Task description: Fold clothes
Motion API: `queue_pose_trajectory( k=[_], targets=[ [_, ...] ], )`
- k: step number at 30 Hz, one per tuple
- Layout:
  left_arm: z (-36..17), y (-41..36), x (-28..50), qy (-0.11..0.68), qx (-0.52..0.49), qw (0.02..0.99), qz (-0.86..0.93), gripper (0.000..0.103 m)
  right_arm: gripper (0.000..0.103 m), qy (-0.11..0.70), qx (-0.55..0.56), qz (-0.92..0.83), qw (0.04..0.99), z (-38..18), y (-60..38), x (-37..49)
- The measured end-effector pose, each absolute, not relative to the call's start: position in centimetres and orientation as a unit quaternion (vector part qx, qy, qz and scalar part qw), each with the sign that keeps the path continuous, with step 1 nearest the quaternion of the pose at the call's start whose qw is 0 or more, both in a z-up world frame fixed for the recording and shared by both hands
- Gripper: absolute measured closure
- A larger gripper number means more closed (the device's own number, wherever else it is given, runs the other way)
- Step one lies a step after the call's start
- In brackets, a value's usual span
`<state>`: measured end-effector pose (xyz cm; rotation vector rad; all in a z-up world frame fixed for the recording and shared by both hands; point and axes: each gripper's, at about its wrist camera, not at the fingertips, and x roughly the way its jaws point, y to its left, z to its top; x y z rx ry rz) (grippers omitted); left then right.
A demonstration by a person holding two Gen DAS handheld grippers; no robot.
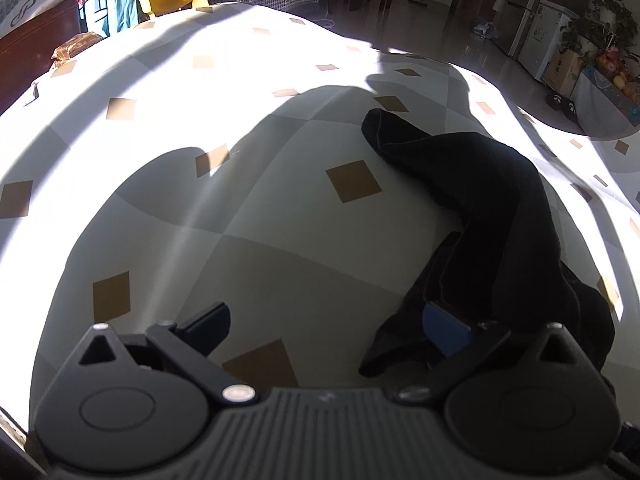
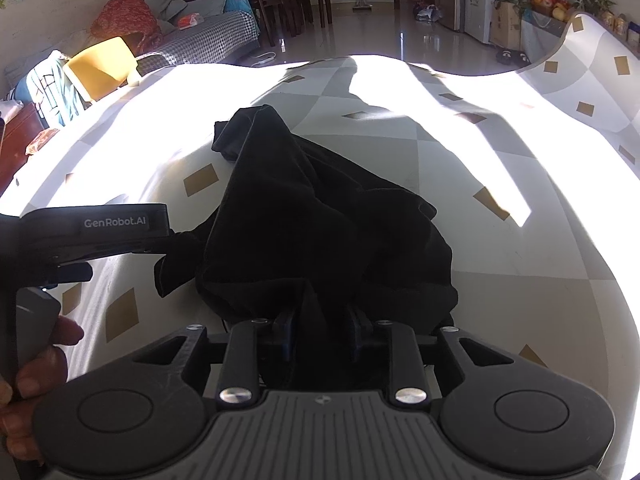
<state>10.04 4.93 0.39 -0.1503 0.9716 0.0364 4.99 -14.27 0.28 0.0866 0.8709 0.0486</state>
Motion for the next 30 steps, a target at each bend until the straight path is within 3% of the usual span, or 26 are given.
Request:
queue_pose_trajectory(
  k=[8,14,24,30],
  targets=[
    [0.1,3.0,10.7,0.457,-0.046,0.888,-0.026,0.000,0.078,0.426,0.050,0.019,0.903,0.0,-14.8,5.0],
    [1.4,3.7,10.1,0.433,-0.090,0.893,-0.081,0.000,0.077,0.429,0.058,0.017,0.901,-0.1,-15.2,5.1],
    [-2.0,2.9,11.0,0.476,-0.077,0.874,-0.065,0.001,0.074,0.430,0.053,0.017,0.901,-0.2,-15.0,5.0],
    [-2.8,2.4,11.0,0.473,-0.044,0.878,-0.058,0.020,0.071,0.434,0.055,0.019,0.899,-0.5,-15.1,5.1]
  ],
)
